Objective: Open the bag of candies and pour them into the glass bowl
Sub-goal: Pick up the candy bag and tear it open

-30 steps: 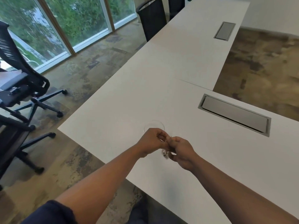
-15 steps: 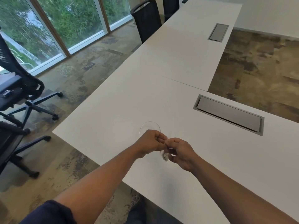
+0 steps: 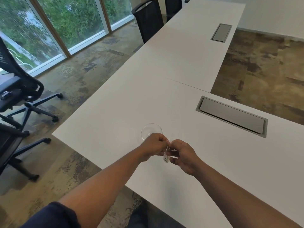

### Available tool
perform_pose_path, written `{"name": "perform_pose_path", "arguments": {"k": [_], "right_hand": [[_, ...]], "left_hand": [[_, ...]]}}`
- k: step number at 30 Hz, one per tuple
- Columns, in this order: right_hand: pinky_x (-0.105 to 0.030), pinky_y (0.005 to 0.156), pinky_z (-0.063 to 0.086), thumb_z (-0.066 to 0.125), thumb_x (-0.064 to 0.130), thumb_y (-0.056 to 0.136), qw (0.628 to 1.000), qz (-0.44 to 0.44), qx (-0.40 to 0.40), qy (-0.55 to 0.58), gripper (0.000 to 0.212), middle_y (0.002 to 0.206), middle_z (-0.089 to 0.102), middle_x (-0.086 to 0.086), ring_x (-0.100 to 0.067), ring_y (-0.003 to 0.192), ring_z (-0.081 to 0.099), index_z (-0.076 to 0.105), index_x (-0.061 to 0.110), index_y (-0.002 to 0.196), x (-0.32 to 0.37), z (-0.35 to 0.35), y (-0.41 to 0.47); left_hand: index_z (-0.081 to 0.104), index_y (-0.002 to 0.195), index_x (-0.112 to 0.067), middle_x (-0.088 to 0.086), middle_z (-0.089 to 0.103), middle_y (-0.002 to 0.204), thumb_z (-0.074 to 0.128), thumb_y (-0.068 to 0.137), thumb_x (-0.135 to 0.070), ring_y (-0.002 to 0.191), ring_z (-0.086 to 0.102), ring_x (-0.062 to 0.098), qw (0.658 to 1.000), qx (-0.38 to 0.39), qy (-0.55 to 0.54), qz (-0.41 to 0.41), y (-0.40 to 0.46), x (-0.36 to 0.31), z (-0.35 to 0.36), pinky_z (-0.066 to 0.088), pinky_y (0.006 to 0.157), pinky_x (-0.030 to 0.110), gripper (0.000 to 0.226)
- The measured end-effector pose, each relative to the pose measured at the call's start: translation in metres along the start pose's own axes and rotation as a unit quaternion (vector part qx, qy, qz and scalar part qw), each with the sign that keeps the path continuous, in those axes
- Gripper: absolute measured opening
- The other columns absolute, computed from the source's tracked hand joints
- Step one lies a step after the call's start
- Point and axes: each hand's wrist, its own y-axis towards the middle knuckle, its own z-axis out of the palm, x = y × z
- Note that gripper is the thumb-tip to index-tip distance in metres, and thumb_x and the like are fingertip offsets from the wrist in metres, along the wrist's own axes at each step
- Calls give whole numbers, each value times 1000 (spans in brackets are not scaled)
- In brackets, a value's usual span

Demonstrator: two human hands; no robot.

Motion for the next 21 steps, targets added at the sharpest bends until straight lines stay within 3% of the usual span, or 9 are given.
{"name": "perform_pose_path", "arguments": {"k": [2, 3, 6, 9, 12, 14, 21], "right_hand": [[-32, 60, 52, 69, 30, 86, 1000, 4, 4, -21, 13, 81, 71, -5, -19, 71, 68, 70, 18, 82, 0, 2, 0], [-32, 61, 53, 72, 41, 86, 999, 8, 4, -36, 24, 81, 71, -3, -19, 72, 68, 70, 17, 87, 0, 3, 0], [-30, 62, 54, 70, 57, 89, 997, 11, 17, -72, 40, 77, 70, 1, -16, 70, 66, 68, 17, 85, 0, 5, 1], [-27, 56, 50, 63, 43, 99, 997, -9, 35, -66, 33, 76, 65, -3, -17, 65, 62, 63, 14, 84, 1, 6, 1], [-27, 53, 48, 63, 33, 101, 998, -37, 40, -25, 28, 72, 62, -6, -18, 58, 58, 59, 10, 85, 2, 9, 2], [-28, 55, 49, 63, 30, 101, 998, -57, 41, -1, 28, 69, 59, -7, -19, 56, 54, 58, 9, 82, 1, 11, 2], [-27, 61, 51, 62, 26, 102, 995, -94, 24, 11, 27, 68, 62, -6, -17, 63, 57, 64, 8, 82, -2, 11, 1]], "left_hand": [[63, 93, -10, 6, 68, 84, 58, 99, -17, 71, 66, 14, 999, -1, 33, 6, 0, 1, 3, 59, 73, 30, 11], [63, 96, -9, 6, 68, 86, 56, 100, -18, 75, 65, 16, 999, 0, 52, 12, -1, 0, 4, 58, 77, 34, 13], [62, 93, -14, 1, 68, 87, 51, 97, -12, 76, 61, 13, 996, 2, 89, 30, -3, -2, 4, 51, 69, 26, 13], [57, 87, -18, 0, 63, 81, 48, 97, -8, 73, 56, 13, 996, -6, 87, 25, -4, -5, 2, 46, 65, 24, 17], [57, 89, -15, 8, 62, 81, 46, 97, -5, 77, 57, 23, 999, -1, 46, 9, -4, -6, 1, 48, 73, 34, 17], [56, 86, -14, 11, 60, 76, 45, 95, -2, 73, 56, 27, 1000, 2, 11, 4, -5, -8, 2, 47, 75, 41, 19], [55, 88, -11, 12, 58, 70, 42, 96, 2, 62, 52, 23, 999, 11, -37, -7, -4, -13, 3, 40, 74, 42, 20]]}}
